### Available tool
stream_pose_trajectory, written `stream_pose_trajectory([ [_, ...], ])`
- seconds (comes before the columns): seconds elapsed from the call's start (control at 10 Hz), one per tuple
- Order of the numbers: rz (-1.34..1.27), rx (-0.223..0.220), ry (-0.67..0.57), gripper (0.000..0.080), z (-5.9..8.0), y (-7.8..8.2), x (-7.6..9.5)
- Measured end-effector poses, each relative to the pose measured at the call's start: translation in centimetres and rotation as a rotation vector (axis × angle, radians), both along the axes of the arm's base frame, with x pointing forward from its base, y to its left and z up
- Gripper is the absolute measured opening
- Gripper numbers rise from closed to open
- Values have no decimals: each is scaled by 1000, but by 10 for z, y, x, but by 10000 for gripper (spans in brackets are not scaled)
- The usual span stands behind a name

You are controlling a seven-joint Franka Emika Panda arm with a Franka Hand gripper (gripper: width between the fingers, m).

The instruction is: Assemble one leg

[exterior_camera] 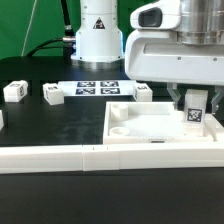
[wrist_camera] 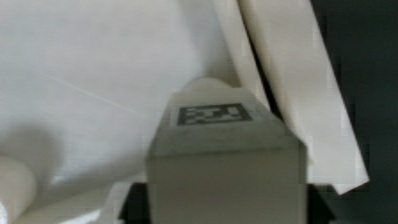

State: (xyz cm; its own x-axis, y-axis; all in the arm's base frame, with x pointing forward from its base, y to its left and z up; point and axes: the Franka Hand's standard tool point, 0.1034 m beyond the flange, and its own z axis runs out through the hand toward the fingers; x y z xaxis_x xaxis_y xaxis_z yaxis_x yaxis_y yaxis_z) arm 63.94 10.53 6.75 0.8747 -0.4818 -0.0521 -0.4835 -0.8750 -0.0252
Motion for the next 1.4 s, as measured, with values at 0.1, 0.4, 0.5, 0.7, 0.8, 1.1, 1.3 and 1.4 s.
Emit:
stream_pose_trajectory([
  [0.1, -77, -6, 3, 294, 0, -2, 0],
  [0.4, -223, -33, 8, 302, 1, -10, 1],
  [0.5, -227, -34, 7, 302, 1, -11, 1],
  [0.7, -223, -34, 8, 304, 0, -11, 1],
  [0.8, -222, -34, 8, 496, 0, -11, 1],
  [1.1, -222, -34, 8, 639, 0, -11, 1],
  [1.3, -222, -34, 8, 648, 0, -11, 1],
  [1.4, -222, -34, 8, 648, 0, -11, 1],
])
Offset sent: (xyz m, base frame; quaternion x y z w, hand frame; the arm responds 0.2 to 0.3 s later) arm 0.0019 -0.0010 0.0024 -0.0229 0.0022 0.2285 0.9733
